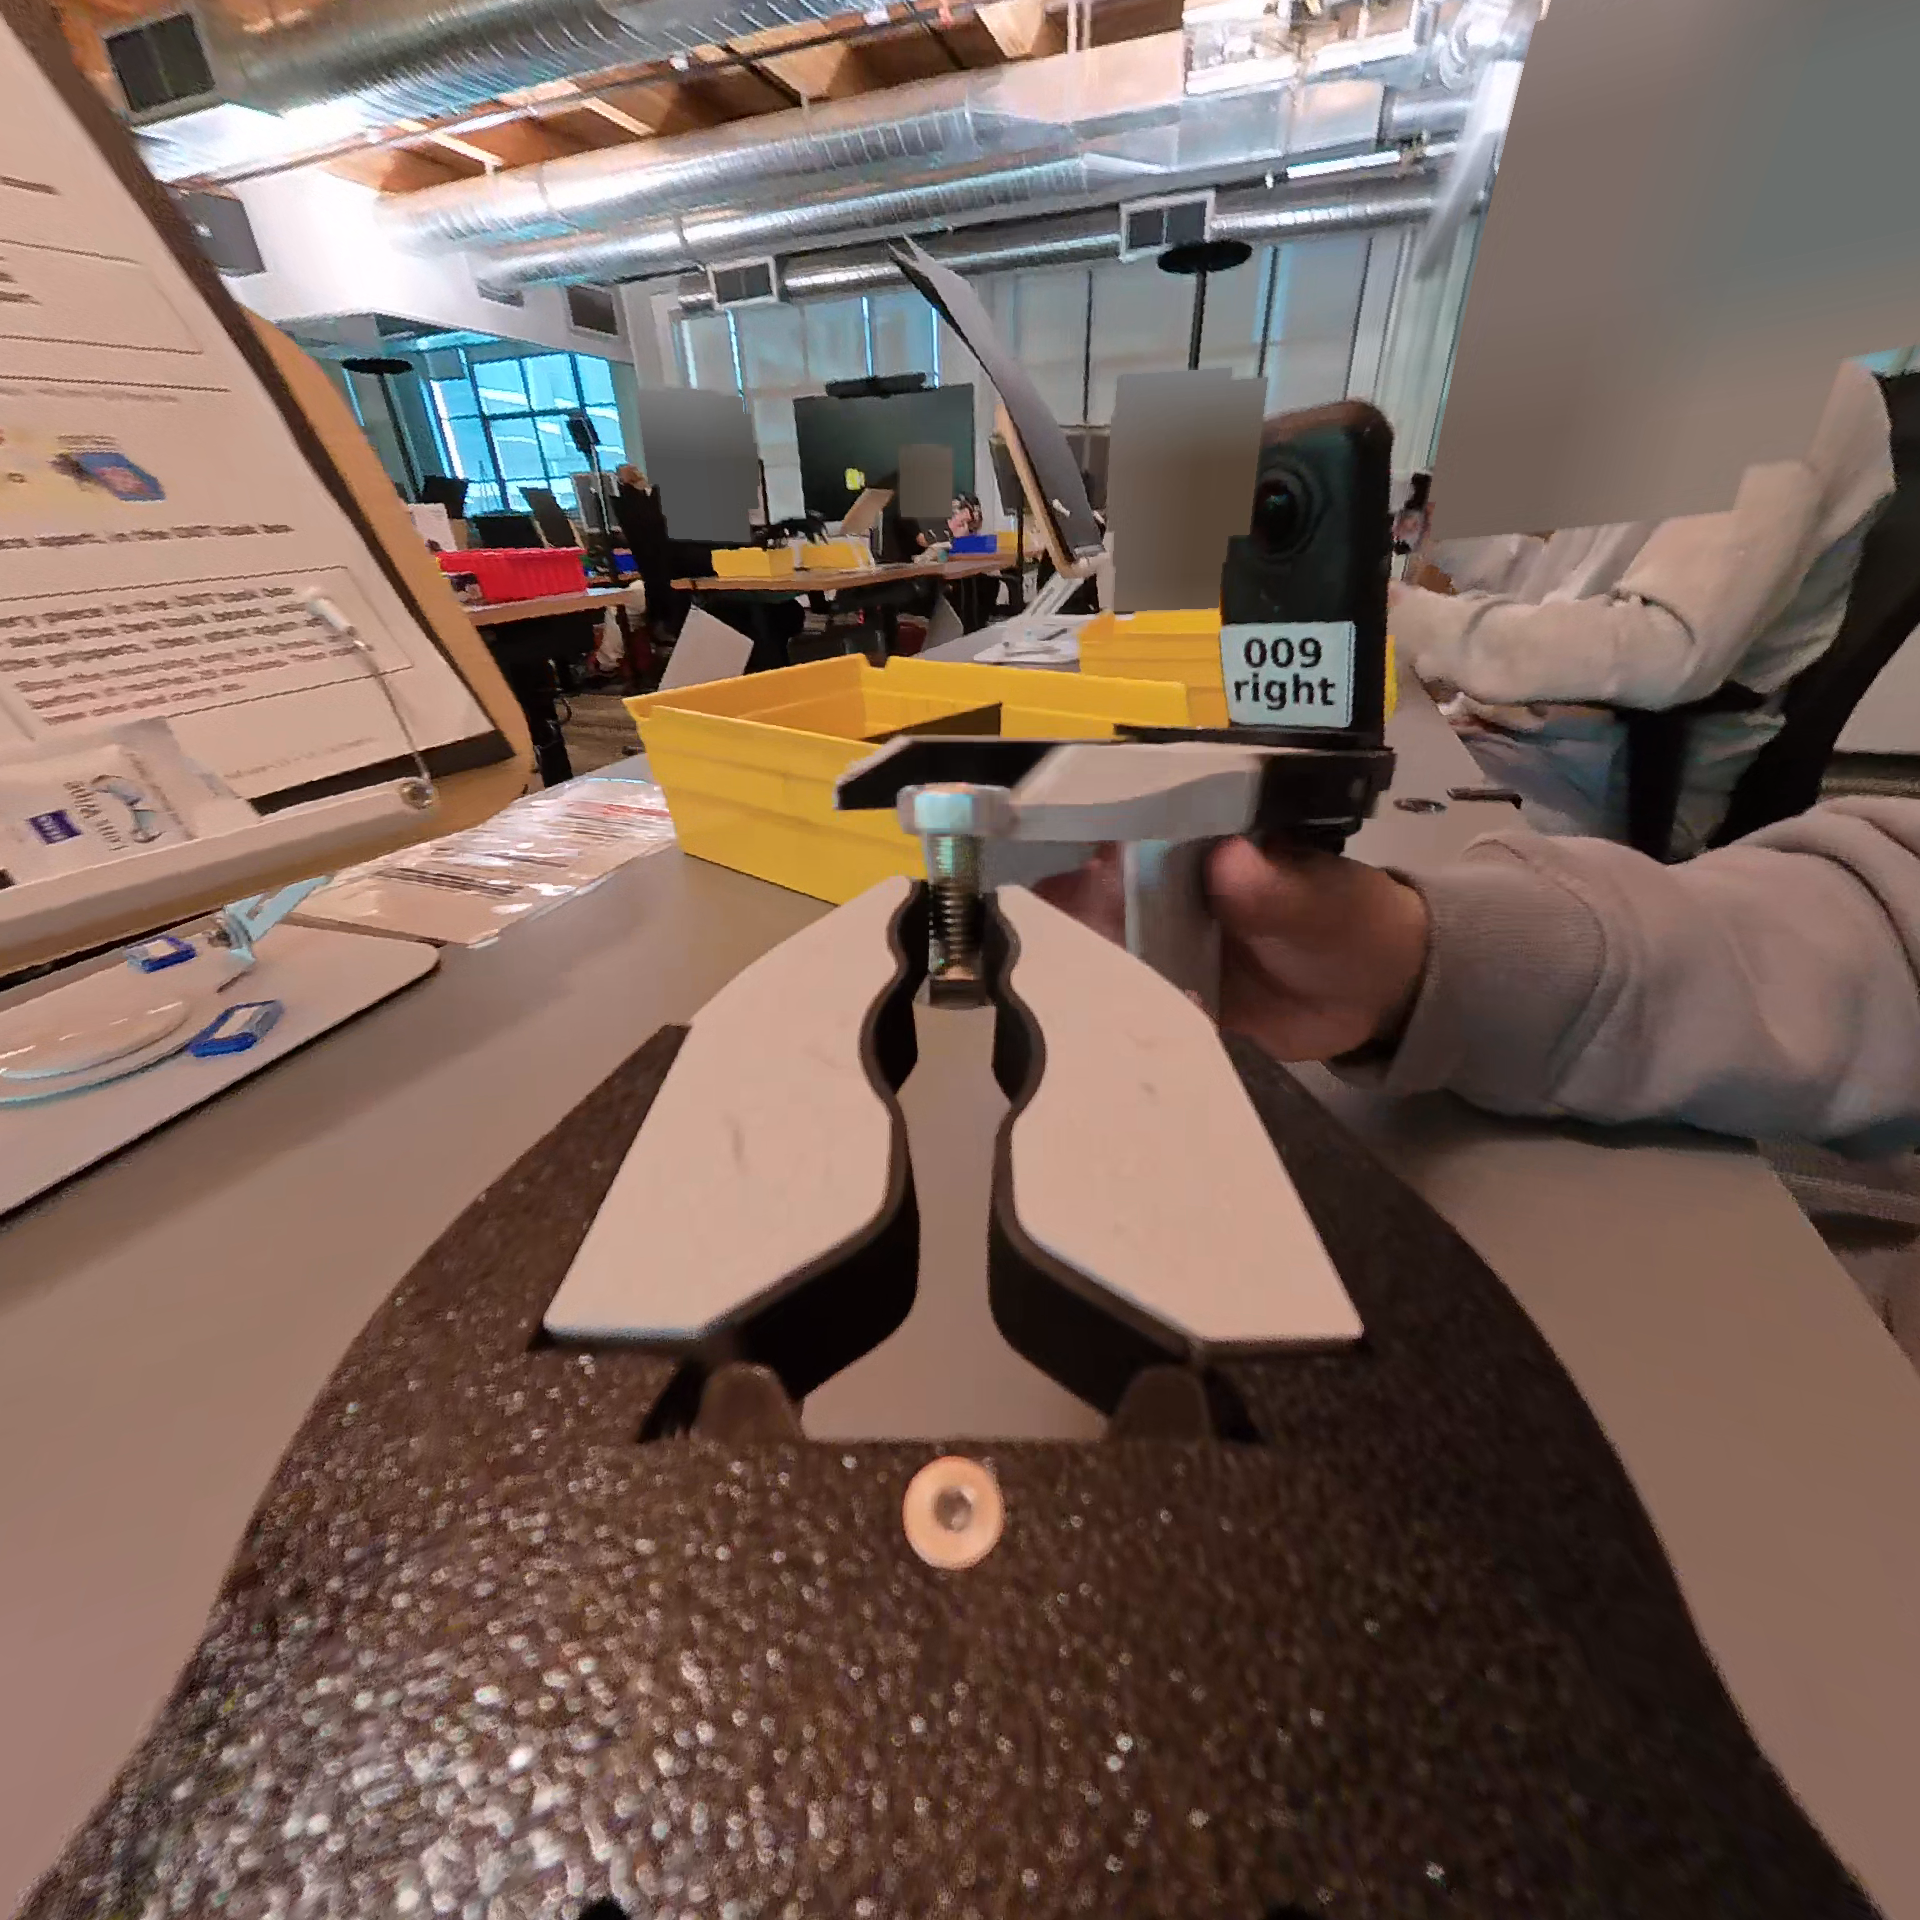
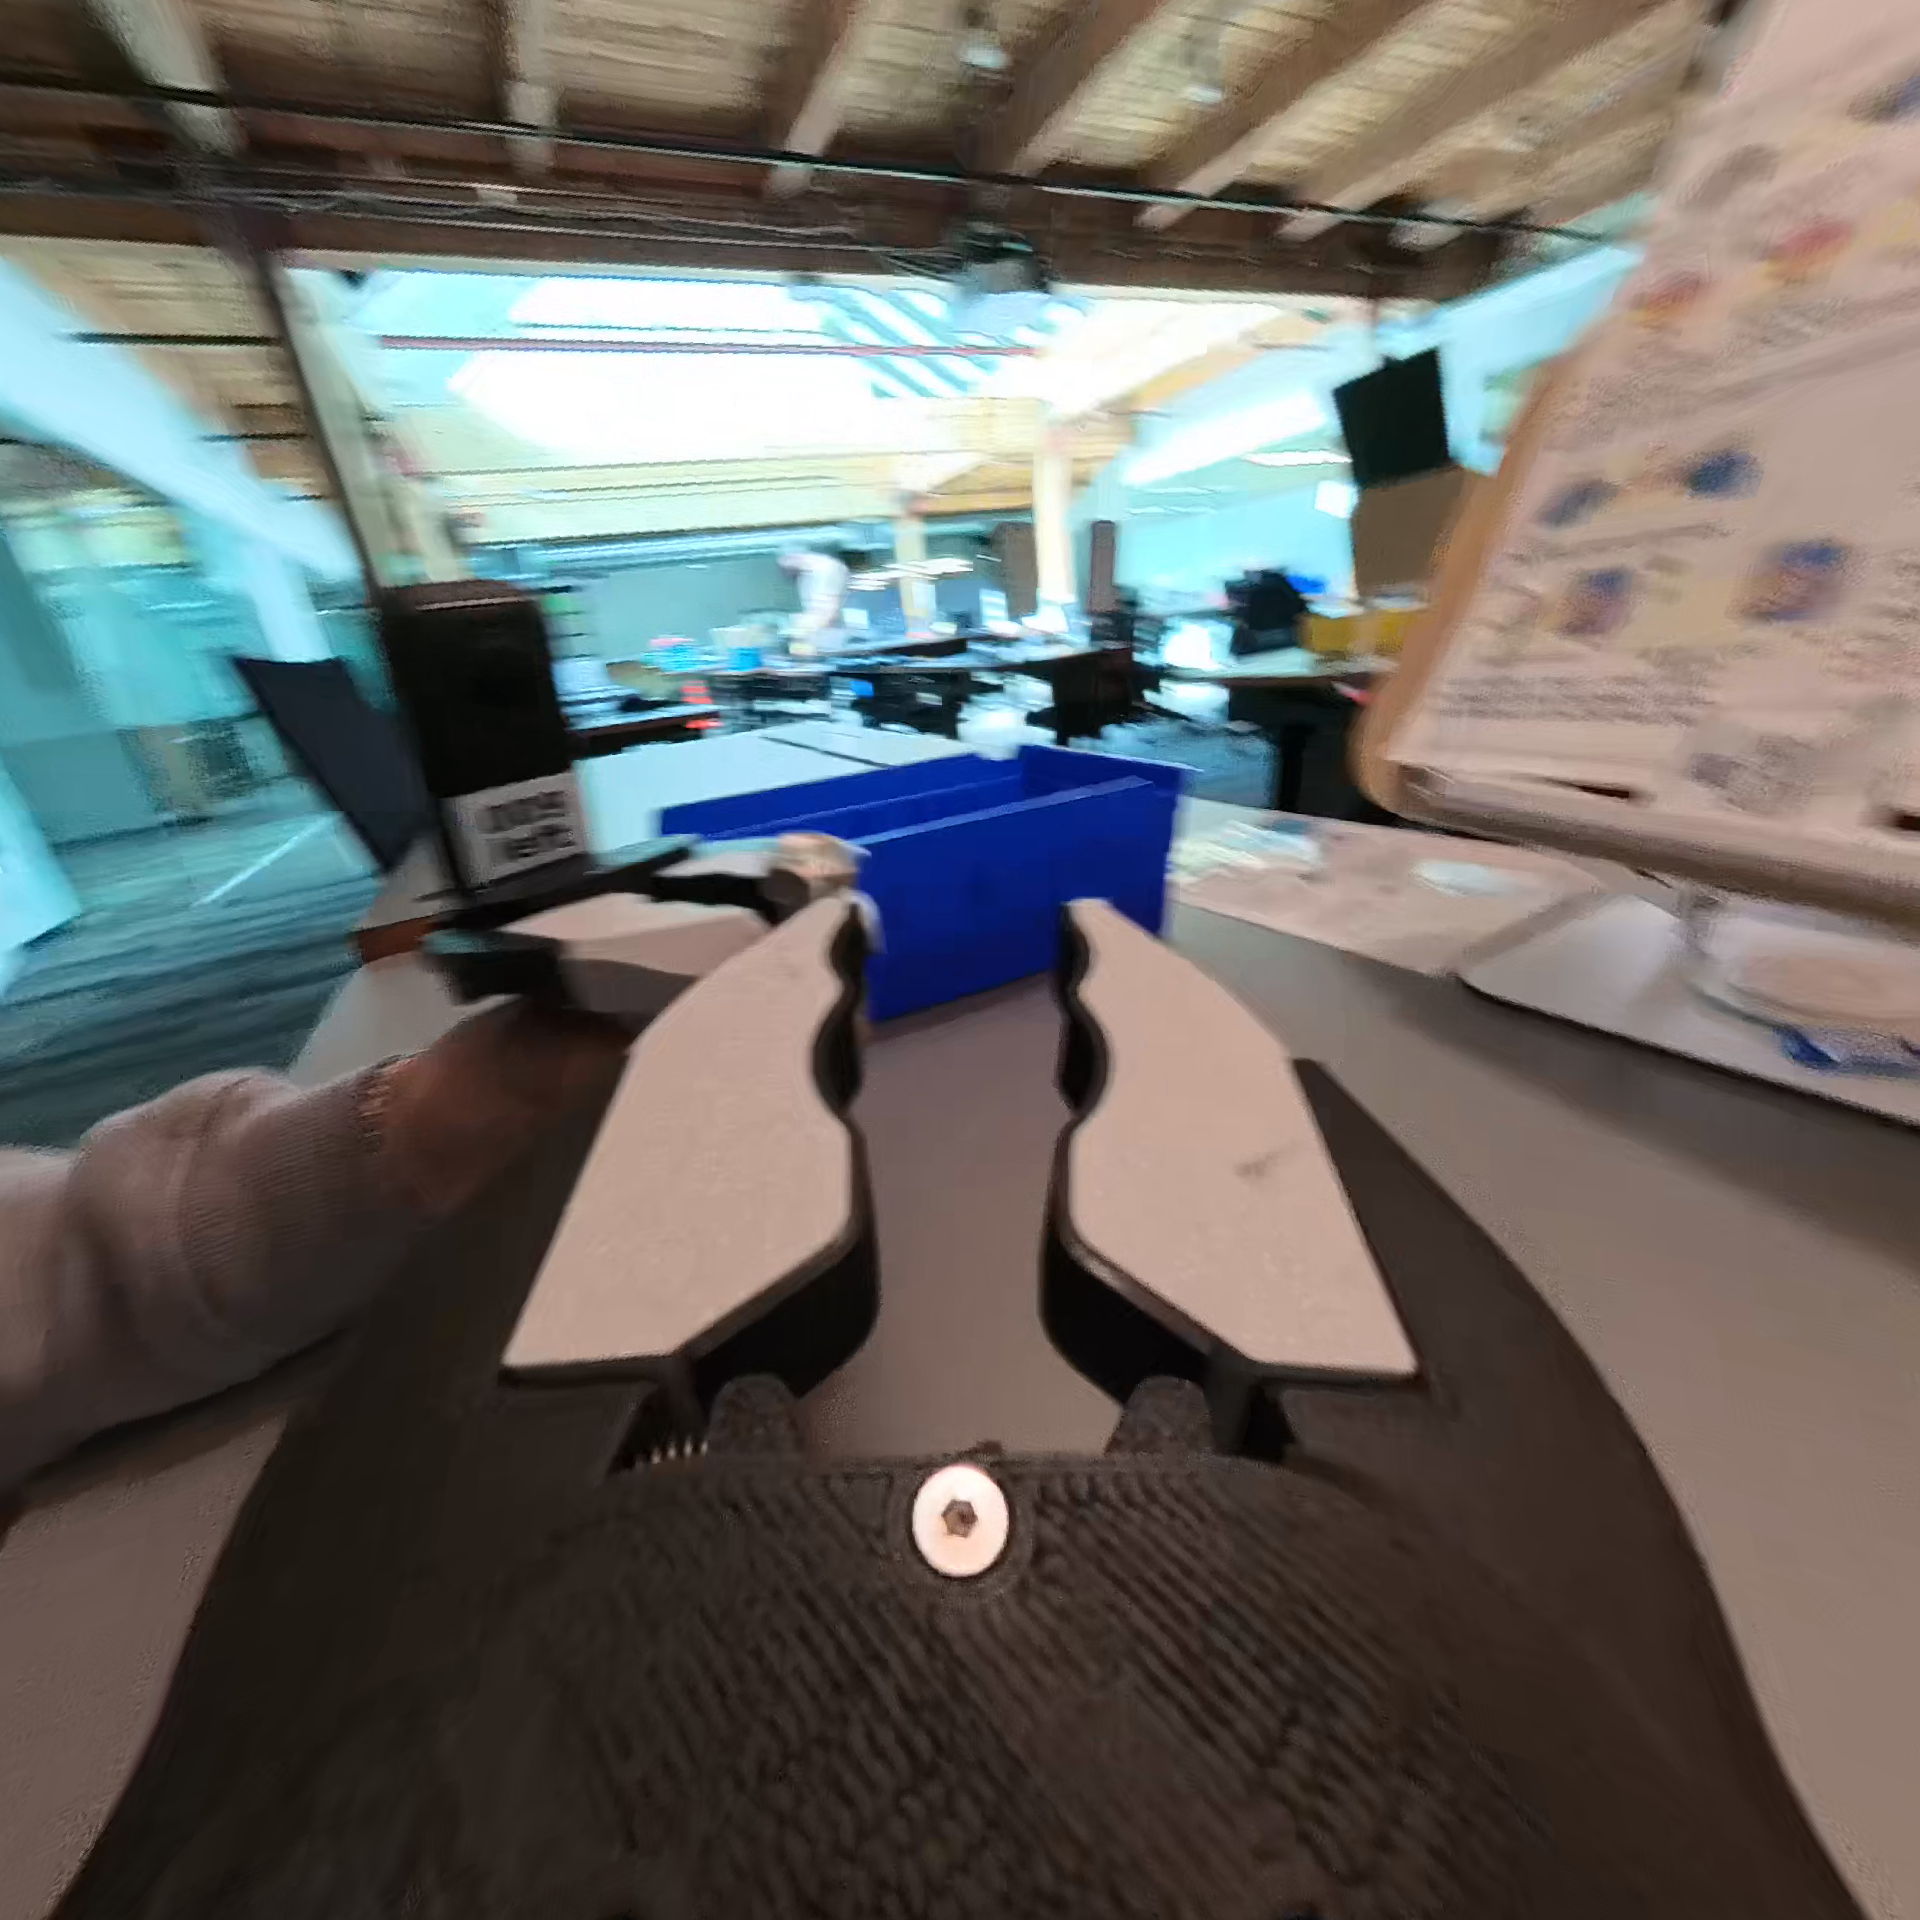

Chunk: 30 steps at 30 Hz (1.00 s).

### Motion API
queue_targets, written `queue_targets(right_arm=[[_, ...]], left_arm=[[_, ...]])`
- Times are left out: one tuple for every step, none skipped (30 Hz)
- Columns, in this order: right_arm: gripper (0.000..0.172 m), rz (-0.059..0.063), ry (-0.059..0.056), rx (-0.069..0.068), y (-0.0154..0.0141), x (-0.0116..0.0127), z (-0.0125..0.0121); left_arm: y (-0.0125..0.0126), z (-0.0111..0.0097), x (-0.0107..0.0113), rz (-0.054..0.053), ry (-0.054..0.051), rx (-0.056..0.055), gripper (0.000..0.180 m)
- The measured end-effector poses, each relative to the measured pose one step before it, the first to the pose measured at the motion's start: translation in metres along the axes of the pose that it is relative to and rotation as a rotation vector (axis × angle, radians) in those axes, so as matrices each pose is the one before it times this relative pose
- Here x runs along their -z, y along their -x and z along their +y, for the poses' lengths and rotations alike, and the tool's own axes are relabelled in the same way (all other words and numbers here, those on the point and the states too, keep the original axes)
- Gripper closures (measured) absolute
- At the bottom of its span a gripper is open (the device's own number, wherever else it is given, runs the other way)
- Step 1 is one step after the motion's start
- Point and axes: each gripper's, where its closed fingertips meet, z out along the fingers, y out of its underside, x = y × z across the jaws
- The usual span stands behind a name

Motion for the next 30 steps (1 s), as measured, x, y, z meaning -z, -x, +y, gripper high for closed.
queue_targets(right_arm=[[0.141,0.0640,-0.0008,-0.0109,-0.01242,0.00270,0.00150],[0.134,-0.0023,-0.0102,-0.0090,-0.00305,0.00166,-0.00052],[0.132,-0.0405,-0.0058,-0.0122,0.00351,0.00095,-0.00114],[0.129,-0.0400,-0.0130,-0.0096,0.00548,0.00013,-0.00260],[0.128,-0.0229,-0.0161,-0.0034,0.00489,-0.00051,-0.00279],[0.128,-0.0183,-0.0128,0.0036,0.00536,-0.00124,-0.00220],[0.127,-0.0257,-0.0073,0.0064,0.00680,-0.00178,-0.00146],[0.127,-0.0252,-0.0024,0.0076,0.00660,-0.00191,-0.00062],[0.128,-0.0123,0.0023,0.0101,0.00450,-0.00187,0.00061],[0.129,0.0015,0.0044,0.0118,0.00194,-0.00141,0.00107],[0.129,0.0014,0.0031,0.0094,0.00116,-0.00095,0.00094],[0.130,0.0004,0.0018,0.0029,0.00045,-0.00032,0.00064],[0.132,0.0076,-0.0002,-0.0028,-0.00149,0.00029,0.00014],[0.133,0.0150,-0.0019,-0.0052,-0.00305,0.00073,-0.00010],[0.131,0.0047,-0.0036,-0.0082,-0.00221,0.00093,-0.00070],[0.131,0.0004,-0.0016,-0.0094,-0.00206,0.00100,-0.00093],[0.128,0.0036,-0.0044,-0.0090,-0.00270,0.00121,-0.00156],[0.132,0.0236,-0.0020,-0.0088,-0.00569,0.00191,-0.00104],[0.148,0.0804,0.0224,-0.0041,-0.01462,0.00306,0.00340],[0.139,0.0630,0.0279,-0.0031,-0.01284,0.00176,0.00465],[0.130,-0.0176,0.0171,-0.0032,-0.00089,0.00039,0.00246],[0.129,-0.0439,-0.0091,-0.0119,0.00511,0.00042,-0.00178],[0.126,-0.0355,-0.0311,-0.0167,0.00624,0.00002,-0.00477],[0.126,-0.0347,-0.0340,-0.0157,0.00744,-0.00060,-0.00496],[0.127,-0.0288,-0.0232,-0.0100,0.00723,-0.00139,-0.00358],[0.127,-0.0176,-0.0092,-0.0001,0.00576,-0.00192,-0.00142],[0.128,-0.0069,0.0011,0.0127,0.00417,-0.00184,0.00028],[0.128,-0.0054,0.0089,0.0190,0.00350,-0.00146,0.00170],[0.129,-0.0047,0.0123,0.0168,0.00272,-0.00126,0.00223],[0.129,-0.0014,0.0100,0.0121,0.00179,-0.00105,0.00202]], left_arm=[[0.00050,-0.00406,0.00295,0.0076,-0.0312,0.0093,0.172],[0.00114,-0.00331,0.00184,-0.0021,-0.0228,0.0108,0.172],[0.00096,-0.00100,0.00059,-0.0049,-0.0050,0.0024,0.172],[0.00022,0.00158,-0.00061,-0.0033,0.0105,-0.0053,0.172],[-0.00032,0.00270,-0.00138,-0.0037,0.0164,-0.0091,0.172],[-0.00139,0.00255,-0.00190,0.0002,0.0153,-0.0108,0.172],[-0.00204,0.00174,-0.00209,0.0033,0.0120,-0.0098,0.172],[-0.00208,0.00120,-0.00209,0.0019,0.0093,-0.0097,0.172],[-0.00196,0.00093,-0.00193,0.0008,0.0092,-0.0110,0.172],[-0.00213,0.00106,-0.00197,0.0018,0.0099,-0.0112,0.172],[-0.00193,0.00124,-0.00176,0.0023,0.0101,-0.0105,0.172],[-0.00150,0.00115,-0.00162,0.0003,0.0097,-0.0084,0.172],[-0.00081,0.00077,-0.00129,-0.0030,0.0054,-0.0049,0.172],[-0.00055,-0.00016,-0.00068,-0.0022,-0.0016,-0.0004,0.172],[0.00056,-0.00089,0.00004,-0.0051,-0.0077,0.0072,0.172],[0.00237,-0.00178,0.00119,-0.0114,-0.0146,0.0135,0.172],[0.00334,-0.00290,0.00239,-0.0122,-0.0237,0.0186,0.172],[0.00300,-0.00489,0.00343,-0.0023,-0.0394,0.0257,0.172],[0.00158,-0.00737,0.00401,0.0103,-0.0564,0.0311,0.172],[0.00205,-0.00656,0.00338,0.0029,-0.0478,0.0273,0.172],[0.00266,-0.00159,0.00199,-0.0077,-0.0124,0.0119,0.172],[0.00235,0.00269,0.00054,-0.0097,0.0166,-0.0004,0.172],[0.00120,0.00346,-0.00056,-0.0079,0.0205,-0.0045,0.172],[-0.00073,0.00191,-0.00103,0.0009,0.0092,-0.0034,0.172],[-0.00186,0.00061,-0.00149,0.0061,0.0017,-0.0011,0.172],[-0.00185,0.00075,-0.00168,0.0042,0.0037,-0.0047,0.172],[-0.00153,0.00191,-0.00157,0.0015,0.0126,-0.0113,0.172],[-0.00107,0.00280,-0.00158,-0.0022,0.0206,-0.0166,0.172],[-0.00081,0.00265,-0.00136,-0.0043,0.0213,-0.0184,0.172],[-0.00124,0.00191,-0.00133,-0.0012,0.0160,-0.0168,0.172]])
